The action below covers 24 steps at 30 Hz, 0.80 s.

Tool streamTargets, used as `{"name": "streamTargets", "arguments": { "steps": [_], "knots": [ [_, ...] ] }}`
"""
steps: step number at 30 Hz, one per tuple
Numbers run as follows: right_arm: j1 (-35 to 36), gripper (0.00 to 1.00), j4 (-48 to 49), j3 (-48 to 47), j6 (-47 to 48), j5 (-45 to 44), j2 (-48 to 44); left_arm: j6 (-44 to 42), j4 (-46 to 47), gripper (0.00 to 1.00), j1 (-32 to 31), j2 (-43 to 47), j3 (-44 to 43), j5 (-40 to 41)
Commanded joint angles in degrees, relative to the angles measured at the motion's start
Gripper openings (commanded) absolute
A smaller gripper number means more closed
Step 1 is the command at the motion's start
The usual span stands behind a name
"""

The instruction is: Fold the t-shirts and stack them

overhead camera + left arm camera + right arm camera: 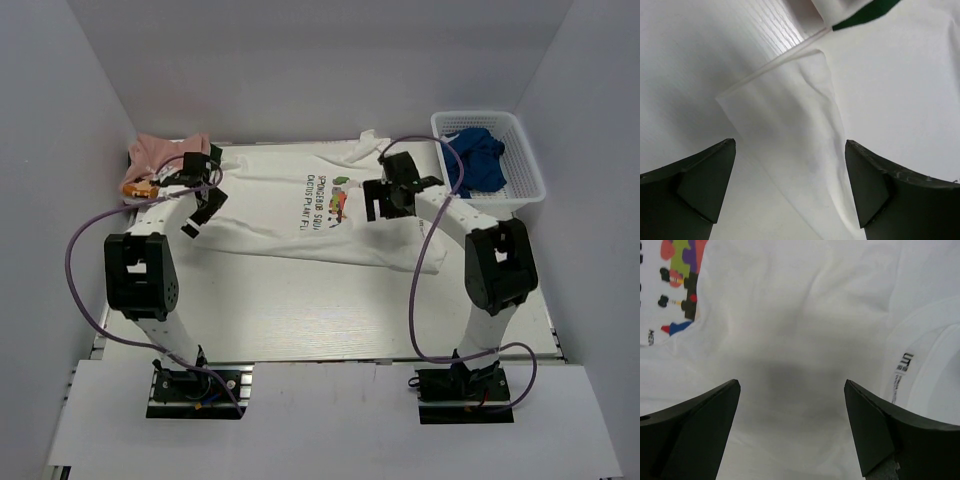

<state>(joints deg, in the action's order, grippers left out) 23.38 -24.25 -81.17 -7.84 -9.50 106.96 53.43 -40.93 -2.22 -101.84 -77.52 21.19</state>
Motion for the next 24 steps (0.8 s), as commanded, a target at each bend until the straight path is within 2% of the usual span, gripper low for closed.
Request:
{"name": "streamTargets", "arguments": {
  "steps": [1,4,9,13,19,20,23,24],
  "knots": [
    [-0.26,0.9,6.13,6.1,-5.34,5.81,-4.03,-2.89,4.53,1.0,-0.77,2.0,3.24,-4.39],
    [-0.44,0.9,9.73,12.31,-8.67,7.29,-4.39,-4.3,9.09,1.0,-2.08,0.35,5.79,-9.04],
    [-0.61,0.9,13.88,15.86,-10.18,8.44,-3.34,-5.88,14.55,1.0,-3.41,-3.18,8.16,-11.43],
    [-0.88,0.9,13.35,21.72,-12.28,6.16,-4.56,-6.5,13.69,1.0,-4.46,-5.55,10.62,-11.43],
    [-0.7,0.9,12.83,35.88,-18.0,6.16,-15.43,-6.5,10.35,1.0,-5.69,-1.62,21.06,-10.2],
    [-0.61,0.9,12.74,41.73,-20.09,5.98,-18.68,-5.71,9.47,1.0,-6.21,-0.39,22.83,-10.2],
    [-0.35,0.9,10.11,50.18,-24.04,4.23,-25.99,-3.61,6.48,1.0,-7.44,7.34,31.26,-10.9],
    [-0.52,0.9,7.49,51.27,-24.68,4.05,-32.19,-3.6,5.95,1.0,-7.45,9.8,35.37,-12.21]
  ]
}}
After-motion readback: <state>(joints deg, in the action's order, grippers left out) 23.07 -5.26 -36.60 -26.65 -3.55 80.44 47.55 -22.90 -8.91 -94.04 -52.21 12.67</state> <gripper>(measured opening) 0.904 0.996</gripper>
